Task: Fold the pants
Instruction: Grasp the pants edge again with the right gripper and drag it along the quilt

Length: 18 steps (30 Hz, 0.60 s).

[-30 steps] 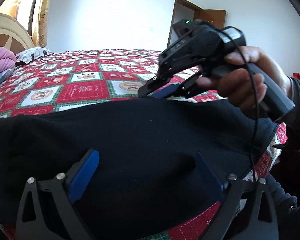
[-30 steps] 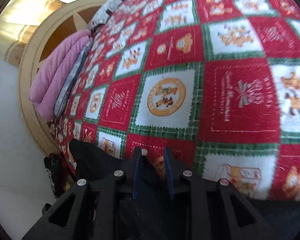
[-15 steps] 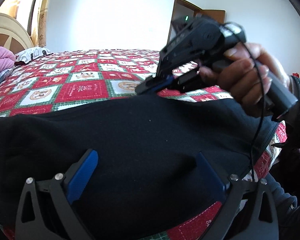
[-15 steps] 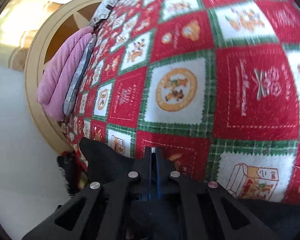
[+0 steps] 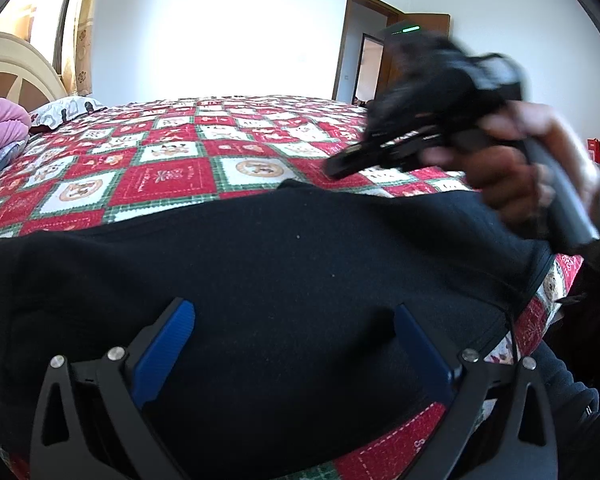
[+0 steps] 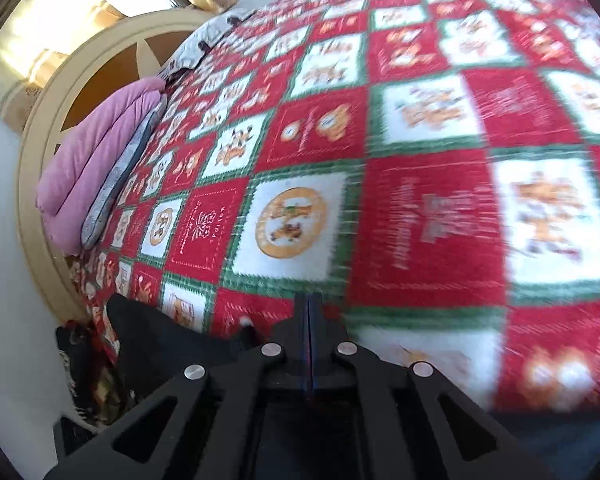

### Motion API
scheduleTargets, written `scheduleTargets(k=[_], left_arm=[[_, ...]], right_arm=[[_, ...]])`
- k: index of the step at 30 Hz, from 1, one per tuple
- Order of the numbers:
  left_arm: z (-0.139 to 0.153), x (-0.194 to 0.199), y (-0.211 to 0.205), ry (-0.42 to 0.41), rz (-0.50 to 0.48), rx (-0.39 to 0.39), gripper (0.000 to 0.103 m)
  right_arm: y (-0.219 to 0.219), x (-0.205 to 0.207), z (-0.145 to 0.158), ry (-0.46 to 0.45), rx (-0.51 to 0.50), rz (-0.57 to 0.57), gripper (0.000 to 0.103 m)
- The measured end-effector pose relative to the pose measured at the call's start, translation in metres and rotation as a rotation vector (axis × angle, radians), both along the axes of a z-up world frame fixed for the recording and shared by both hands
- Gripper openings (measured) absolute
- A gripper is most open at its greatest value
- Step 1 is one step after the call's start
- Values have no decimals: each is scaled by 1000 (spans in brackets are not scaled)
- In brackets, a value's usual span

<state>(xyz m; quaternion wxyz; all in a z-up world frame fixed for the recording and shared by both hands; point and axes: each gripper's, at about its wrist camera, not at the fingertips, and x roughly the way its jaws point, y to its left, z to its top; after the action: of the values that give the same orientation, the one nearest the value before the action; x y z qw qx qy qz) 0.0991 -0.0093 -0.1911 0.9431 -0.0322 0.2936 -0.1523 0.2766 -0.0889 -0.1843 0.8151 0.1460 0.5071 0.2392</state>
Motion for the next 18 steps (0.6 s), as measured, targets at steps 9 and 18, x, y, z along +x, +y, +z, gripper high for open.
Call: scheduleTargets(k=[9,18], left_arm=[[-1,-1,-7,13,27,57,103],[-1,-4,-11,33,41,85,103]], right_arm=[[-42,-122,26,-222,-323,18,56],[-63,-195,-30,-255,-529,12,56]])
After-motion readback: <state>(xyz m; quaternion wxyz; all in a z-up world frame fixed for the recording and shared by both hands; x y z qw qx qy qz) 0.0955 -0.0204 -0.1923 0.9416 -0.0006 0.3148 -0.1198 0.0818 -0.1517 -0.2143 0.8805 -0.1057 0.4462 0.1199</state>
